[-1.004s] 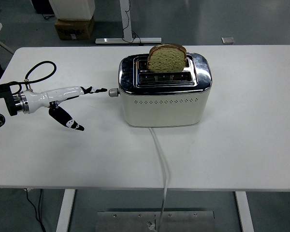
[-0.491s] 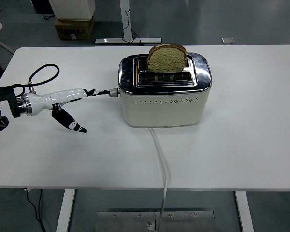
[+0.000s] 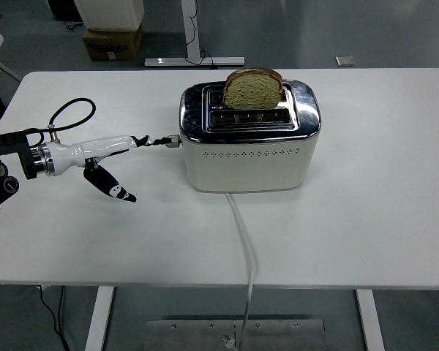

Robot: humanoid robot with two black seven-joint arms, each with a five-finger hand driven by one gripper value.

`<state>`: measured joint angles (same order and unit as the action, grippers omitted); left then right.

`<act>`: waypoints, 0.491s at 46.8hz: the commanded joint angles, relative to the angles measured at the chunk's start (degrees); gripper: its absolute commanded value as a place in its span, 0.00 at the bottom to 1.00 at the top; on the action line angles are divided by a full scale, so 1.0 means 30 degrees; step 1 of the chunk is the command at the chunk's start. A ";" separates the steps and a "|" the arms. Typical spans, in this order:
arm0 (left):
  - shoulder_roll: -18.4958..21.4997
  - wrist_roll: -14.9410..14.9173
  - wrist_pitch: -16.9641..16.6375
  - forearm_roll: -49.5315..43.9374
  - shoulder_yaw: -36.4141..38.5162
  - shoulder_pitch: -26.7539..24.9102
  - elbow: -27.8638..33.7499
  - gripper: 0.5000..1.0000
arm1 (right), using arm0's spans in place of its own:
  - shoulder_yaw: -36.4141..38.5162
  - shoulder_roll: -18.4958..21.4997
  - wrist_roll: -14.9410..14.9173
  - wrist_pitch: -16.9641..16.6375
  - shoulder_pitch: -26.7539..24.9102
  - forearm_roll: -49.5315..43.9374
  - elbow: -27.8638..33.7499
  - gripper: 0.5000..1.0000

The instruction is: Press down toaster

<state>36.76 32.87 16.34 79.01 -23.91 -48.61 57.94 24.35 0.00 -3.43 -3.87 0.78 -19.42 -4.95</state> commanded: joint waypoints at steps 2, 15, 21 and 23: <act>-0.0036 0.0028 0.0002 0.0000 0.0000 0.0003 -0.0211 1.00 | 0.0000 0.0000 0.0000 0.0000 0.0004 0.0000 0.0009 1.00; -0.0124 0.0029 0.0002 0.0000 0.0000 0.0149 -0.0533 1.00 | 0.0000 0.0000 0.0000 0.0000 -0.0025 0.0000 -0.0020 1.00; -0.0183 0.0000 0.0002 0.0000 0.0000 0.0267 -0.0533 1.00 | 0.0000 0.0000 0.0000 0.0000 0.0004 0.0000 0.0009 1.00; -0.0212 0.0028 0.0002 0.0000 0.0000 0.0267 -0.0533 1.00 | 0.0000 0.0000 0.0000 0.0000 0.0004 0.0000 -0.0020 1.00</act>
<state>36.26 32.93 16.34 79.01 -23.91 -47.81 56.33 24.35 0.00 -3.43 -3.87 0.73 -19.42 -4.94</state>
